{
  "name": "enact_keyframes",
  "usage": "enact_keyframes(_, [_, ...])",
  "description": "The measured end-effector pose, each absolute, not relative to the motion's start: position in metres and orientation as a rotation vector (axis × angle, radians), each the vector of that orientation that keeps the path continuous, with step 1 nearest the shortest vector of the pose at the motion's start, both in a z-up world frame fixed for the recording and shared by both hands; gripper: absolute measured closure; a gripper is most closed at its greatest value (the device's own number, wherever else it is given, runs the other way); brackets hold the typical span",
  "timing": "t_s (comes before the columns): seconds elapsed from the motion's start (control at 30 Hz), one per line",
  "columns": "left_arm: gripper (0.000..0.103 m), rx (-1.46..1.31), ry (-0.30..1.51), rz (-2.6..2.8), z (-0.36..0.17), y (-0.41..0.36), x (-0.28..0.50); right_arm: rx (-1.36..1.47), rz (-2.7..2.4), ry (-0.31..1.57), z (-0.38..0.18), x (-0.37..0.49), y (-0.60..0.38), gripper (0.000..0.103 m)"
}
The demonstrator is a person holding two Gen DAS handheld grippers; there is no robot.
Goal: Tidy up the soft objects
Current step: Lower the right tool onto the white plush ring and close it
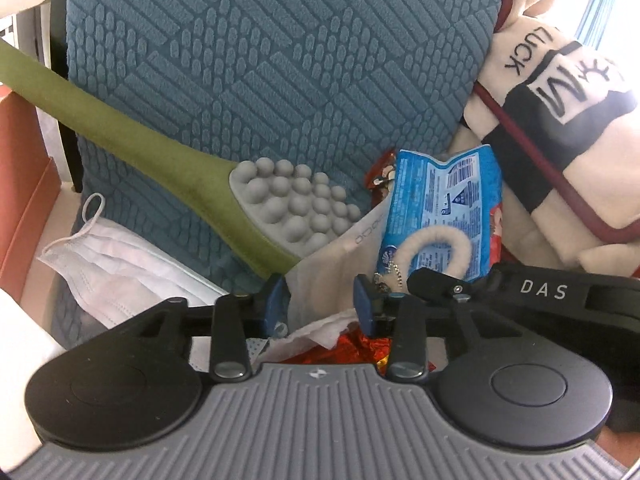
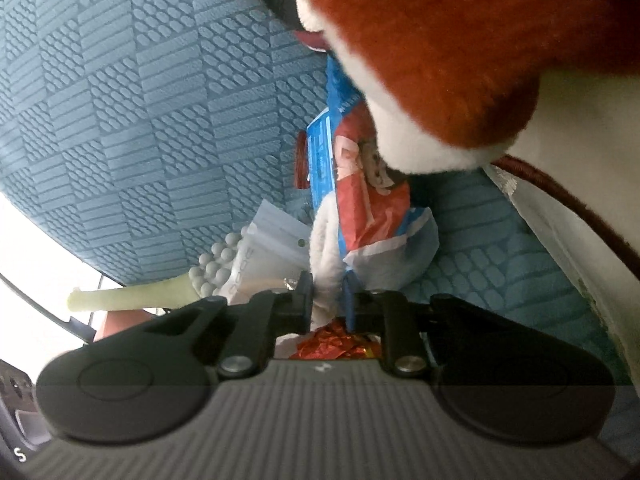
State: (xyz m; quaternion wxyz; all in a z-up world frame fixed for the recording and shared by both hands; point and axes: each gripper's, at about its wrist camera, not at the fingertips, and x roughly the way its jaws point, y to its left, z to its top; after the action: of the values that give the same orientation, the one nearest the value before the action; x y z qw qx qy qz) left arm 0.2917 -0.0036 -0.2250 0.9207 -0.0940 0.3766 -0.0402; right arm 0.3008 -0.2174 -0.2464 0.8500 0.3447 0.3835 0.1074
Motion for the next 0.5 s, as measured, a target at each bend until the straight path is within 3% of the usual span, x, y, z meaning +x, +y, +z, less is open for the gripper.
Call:
enact_keyframes(0.17, [0.085, -0.207, 0.766, -0.085, -0.223, -0.001, 0.293, 0.706, 0.216, 0.809, -0.248, 0.301, -0.215, 0.089])
enact_keyframes(0.5, [0.095, -0.244, 0.717, -0.108, -0.202, -0.006, 0.28, 0.628, 0.252, 0.765, -0.229, 0.29, -0.211, 0.091])
